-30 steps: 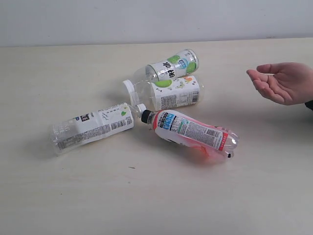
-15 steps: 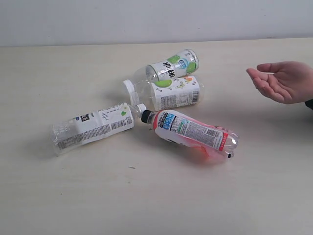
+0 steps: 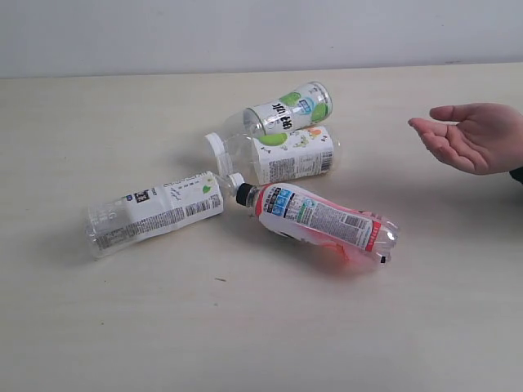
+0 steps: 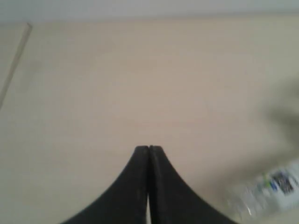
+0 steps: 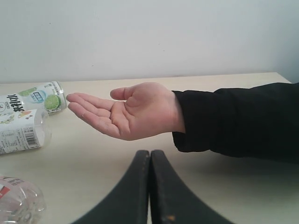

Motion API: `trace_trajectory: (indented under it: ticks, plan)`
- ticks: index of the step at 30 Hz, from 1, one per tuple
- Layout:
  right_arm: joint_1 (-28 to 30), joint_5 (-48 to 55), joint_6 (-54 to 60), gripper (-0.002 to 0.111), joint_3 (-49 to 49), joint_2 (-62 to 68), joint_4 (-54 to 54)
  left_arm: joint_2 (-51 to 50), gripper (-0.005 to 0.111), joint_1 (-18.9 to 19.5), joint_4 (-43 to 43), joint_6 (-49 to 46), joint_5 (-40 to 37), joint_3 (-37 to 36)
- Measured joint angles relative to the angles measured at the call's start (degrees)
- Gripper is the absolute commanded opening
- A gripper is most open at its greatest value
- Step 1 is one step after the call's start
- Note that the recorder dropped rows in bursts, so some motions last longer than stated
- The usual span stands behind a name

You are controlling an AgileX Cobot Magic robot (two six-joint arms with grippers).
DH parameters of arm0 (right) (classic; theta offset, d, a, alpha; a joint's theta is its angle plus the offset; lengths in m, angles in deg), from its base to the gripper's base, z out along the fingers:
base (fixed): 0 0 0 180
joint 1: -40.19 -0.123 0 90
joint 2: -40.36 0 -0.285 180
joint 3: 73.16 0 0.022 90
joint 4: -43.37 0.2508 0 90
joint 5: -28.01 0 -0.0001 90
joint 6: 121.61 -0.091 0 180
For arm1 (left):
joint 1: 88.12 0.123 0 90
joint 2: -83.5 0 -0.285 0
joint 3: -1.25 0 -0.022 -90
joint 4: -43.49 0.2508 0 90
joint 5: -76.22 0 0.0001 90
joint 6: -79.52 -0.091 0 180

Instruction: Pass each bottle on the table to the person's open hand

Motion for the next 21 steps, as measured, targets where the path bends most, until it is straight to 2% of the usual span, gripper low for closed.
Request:
trace_trajectory:
  ticks: [2,5,11,13,16,21]
  plan:
    - [0.0,0.0,0.0,0.0,0.0,0.0,0.0,-4.88,0.0,-1.74,-4.91,-6.25,-7.27,2.51]
    - [0.0,0.0,0.0,0.0,0.0,0.0,0.0,-10.65,0.0,-6.02,-9.22,-13.96,-12.26,4.81]
    - [0.0,0.0,0.0,0.0,0.0,0.0,0.0,-19.35,0.0,-15.99,-10.46,-21.17,-13.76,7.22]
    - [0.0,0.0,0.0,0.0,0.0,0.0,0.0,-21.47,0.004,-18.96,-10.62,-25.09,-13.85,7.93]
    - [0.0,0.0,0.0,0.0,0.0,0.0,0.0,-24.36,0.024,-23.21,-11.03,-30.06,-13.85,8.76]
    - [0.0,0.0,0.0,0.0,0.0,0.0,0.0,-28.64,0.073,-26.9,-11.18,-34.88,-13.68,9.04]
